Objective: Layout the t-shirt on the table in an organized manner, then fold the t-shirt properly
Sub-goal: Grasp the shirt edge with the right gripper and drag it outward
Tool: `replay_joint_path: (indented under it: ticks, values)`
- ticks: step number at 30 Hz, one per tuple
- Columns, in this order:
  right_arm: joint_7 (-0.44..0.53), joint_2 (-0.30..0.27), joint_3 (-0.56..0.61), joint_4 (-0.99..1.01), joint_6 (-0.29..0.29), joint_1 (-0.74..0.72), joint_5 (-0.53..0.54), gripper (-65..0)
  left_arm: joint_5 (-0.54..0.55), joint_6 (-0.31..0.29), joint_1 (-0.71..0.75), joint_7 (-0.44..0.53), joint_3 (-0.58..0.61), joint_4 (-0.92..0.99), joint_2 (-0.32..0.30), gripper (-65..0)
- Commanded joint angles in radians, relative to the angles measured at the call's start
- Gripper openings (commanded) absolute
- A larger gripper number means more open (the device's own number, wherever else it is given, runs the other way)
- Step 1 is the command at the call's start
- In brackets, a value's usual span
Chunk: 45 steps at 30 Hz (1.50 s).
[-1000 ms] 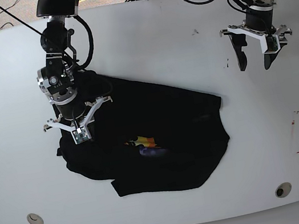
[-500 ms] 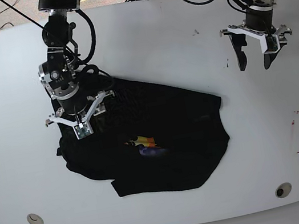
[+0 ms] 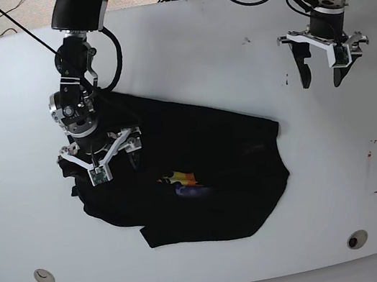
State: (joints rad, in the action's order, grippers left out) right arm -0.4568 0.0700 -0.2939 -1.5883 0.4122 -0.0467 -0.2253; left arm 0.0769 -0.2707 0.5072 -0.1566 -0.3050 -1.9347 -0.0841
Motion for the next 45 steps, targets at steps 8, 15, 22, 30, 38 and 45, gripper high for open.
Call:
replay_joint_path:
  ticks: [8,15,22,30,38,45]
  values:
    - [0.023,-0.034,0.002,0.067,0.001,-0.046,0.171,-21.2,-0.019,0.0,0.0,0.03,-0.004,-0.018,-0.004,-27.1]
    - [0.023,-0.035,0.003,0.073,0.001,-0.046,0.212,-49.1,-0.019,0.0,0.0,0.03,-0.004,-0.016,-0.004,-27.1]
    - [0.023,-0.035,0.005,0.072,0.001,-0.041,0.212,-64.4,-0.019,0.0,0.0,0.03,-0.004,-0.015,-0.004,-27.1]
    - [0.023,-0.035,0.005,-0.008,0.003,0.011,0.214,-65.0,-0.019,0.0,-0.005,0.03,-0.004,-0.015,-0.004,-27.1]
    - [-0.023,-0.035,0.003,-0.221,0.003,0.17,0.214,-65.0,-0.019,0.0,-0.008,0.03,-0.003,-0.012,-0.004,-27.1]
    - [-0.056,-0.035,0.002,-0.398,0.026,0.333,0.215,-65.0,-0.019,0.0,-0.017,0.03,0.022,0.002,-0.004,-27.1]
